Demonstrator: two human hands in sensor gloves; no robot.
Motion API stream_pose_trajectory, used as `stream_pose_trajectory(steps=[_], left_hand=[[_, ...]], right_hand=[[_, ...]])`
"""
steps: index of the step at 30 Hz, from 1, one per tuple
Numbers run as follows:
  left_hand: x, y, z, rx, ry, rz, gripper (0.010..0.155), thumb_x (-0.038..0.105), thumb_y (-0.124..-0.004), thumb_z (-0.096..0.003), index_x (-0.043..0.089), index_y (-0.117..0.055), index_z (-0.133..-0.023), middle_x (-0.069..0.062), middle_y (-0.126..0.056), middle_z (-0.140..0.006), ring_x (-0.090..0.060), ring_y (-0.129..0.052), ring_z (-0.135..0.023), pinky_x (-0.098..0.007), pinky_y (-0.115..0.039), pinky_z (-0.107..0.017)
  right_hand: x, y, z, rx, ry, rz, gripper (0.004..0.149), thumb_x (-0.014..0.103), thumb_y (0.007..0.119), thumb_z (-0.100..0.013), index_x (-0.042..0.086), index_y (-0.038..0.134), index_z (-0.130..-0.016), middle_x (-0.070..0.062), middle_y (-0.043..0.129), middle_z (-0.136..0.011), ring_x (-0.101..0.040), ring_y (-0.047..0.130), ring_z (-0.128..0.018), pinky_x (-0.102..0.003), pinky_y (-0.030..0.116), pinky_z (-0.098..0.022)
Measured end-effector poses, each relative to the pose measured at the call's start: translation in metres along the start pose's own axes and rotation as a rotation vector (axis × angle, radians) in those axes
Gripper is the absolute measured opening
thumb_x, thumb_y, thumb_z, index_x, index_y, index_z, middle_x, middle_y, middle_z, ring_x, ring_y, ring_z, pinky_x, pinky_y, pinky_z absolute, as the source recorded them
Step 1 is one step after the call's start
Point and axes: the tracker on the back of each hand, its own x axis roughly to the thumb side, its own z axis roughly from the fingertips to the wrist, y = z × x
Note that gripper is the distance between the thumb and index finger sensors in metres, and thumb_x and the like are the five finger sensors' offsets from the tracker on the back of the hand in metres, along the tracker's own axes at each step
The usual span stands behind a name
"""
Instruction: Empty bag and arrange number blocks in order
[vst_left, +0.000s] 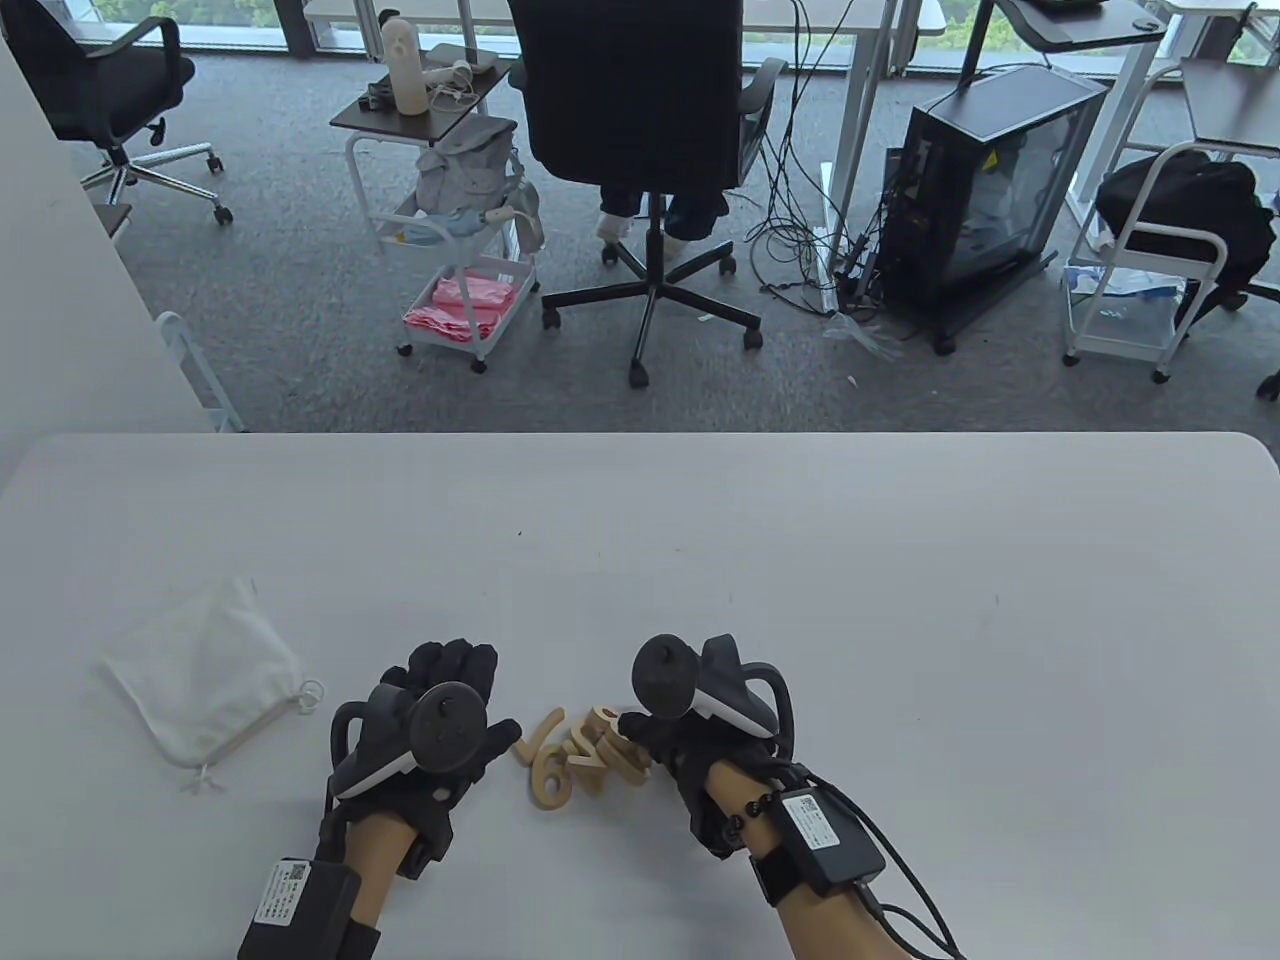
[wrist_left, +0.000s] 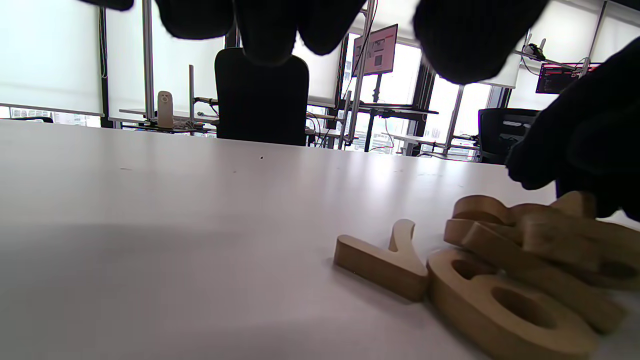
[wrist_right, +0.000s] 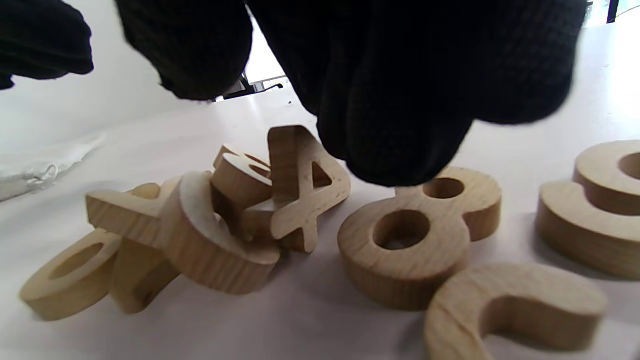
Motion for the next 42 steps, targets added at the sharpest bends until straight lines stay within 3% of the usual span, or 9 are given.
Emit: stream_pose_trajectory(steps=[5,9,16,20,29,36,42], left_hand=[[0.000,0.002,0.001,0.012,-0.001,0.001,0.081,0.051,-0.073,-0.0525,0.004,-0.049,-0.113,-0.031,-0.049,-0.114,-0.063,-0.052,-0.103,-0.080,-0.047,-0.066],[-0.001,0.003,0.001,0.017,-0.003,0.001,0.081,0.051,-0.073,-0.0524,0.004,-0.049,-0.113,-0.031,-0.049,-0.114,-0.064,-0.052,-0.103,-0.080,-0.047,-0.066],[-0.002,0.004,0.002,0.028,-0.002,0.009,0.080,0.051,-0.073,-0.0525,0.004,-0.049,-0.113,-0.031,-0.049,-0.114,-0.063,-0.052,-0.103,-0.080,-0.046,-0.066],[-0.002,0.004,0.002,0.029,0.000,0.009,0.081,0.051,-0.074,-0.0524,0.004,-0.049,-0.113,-0.031,-0.049,-0.114,-0.063,-0.052,-0.103,-0.080,-0.046,-0.066],[-0.003,0.005,0.003,0.032,-0.001,0.014,0.081,0.051,-0.074,-0.0524,0.004,-0.049,-0.113,-0.031,-0.049,-0.114,-0.064,-0.052,-0.103,-0.080,-0.046,-0.066],[-0.002,0.004,0.003,0.022,-0.010,0.004,0.080,0.050,-0.074,-0.0523,0.004,-0.050,-0.113,-0.031,-0.049,-0.114,-0.064,-0.052,-0.103,-0.080,-0.046,-0.066],[0.002,0.001,0.002,0.003,-0.023,-0.008,0.080,0.051,-0.074,-0.0521,0.005,-0.050,-0.113,-0.030,-0.050,-0.114,-0.063,-0.052,-0.103,-0.080,-0.046,-0.066]], right_hand=[[0.008,0.007,-0.008,-0.003,0.056,0.101,0.054,0.037,0.085,-0.048,0.002,0.084,-0.090,-0.014,0.101,-0.064,-0.024,0.106,-0.032,-0.033,0.094,-0.021],[0.008,0.006,-0.010,-0.005,0.074,0.085,0.046,0.032,0.086,-0.049,0.004,0.088,-0.085,-0.015,0.102,-0.062,-0.022,0.106,-0.030,-0.032,0.094,-0.019],[-0.013,-0.015,-0.017,-0.055,0.144,0.012,0.042,0.028,0.087,-0.049,0.005,0.088,-0.085,-0.017,0.101,-0.067,-0.025,0.106,-0.033,-0.033,0.094,-0.022],[-0.023,-0.012,-0.029,-0.052,0.197,-0.057,0.042,0.025,0.087,-0.049,0.004,0.088,-0.085,-0.018,0.101,-0.068,-0.025,0.107,-0.034,-0.034,0.095,-0.023],[-0.041,-0.001,-0.042,-0.026,0.259,0.063,0.038,0.023,0.087,-0.048,0.008,0.092,-0.082,-0.018,0.104,-0.069,-0.024,0.108,-0.035,-0.034,0.096,-0.024],[-0.040,0.000,-0.041,-0.041,0.257,0.184,0.039,0.026,0.090,-0.046,0.010,0.092,-0.081,-0.015,0.104,-0.069,-0.024,0.108,-0.036,-0.034,0.095,-0.025],[-0.037,-0.018,-0.020,-0.083,0.180,0.193,0.043,0.030,0.086,-0.048,0.009,0.088,-0.086,-0.016,0.099,-0.075,-0.029,0.107,-0.045,-0.039,0.094,-0.032]])
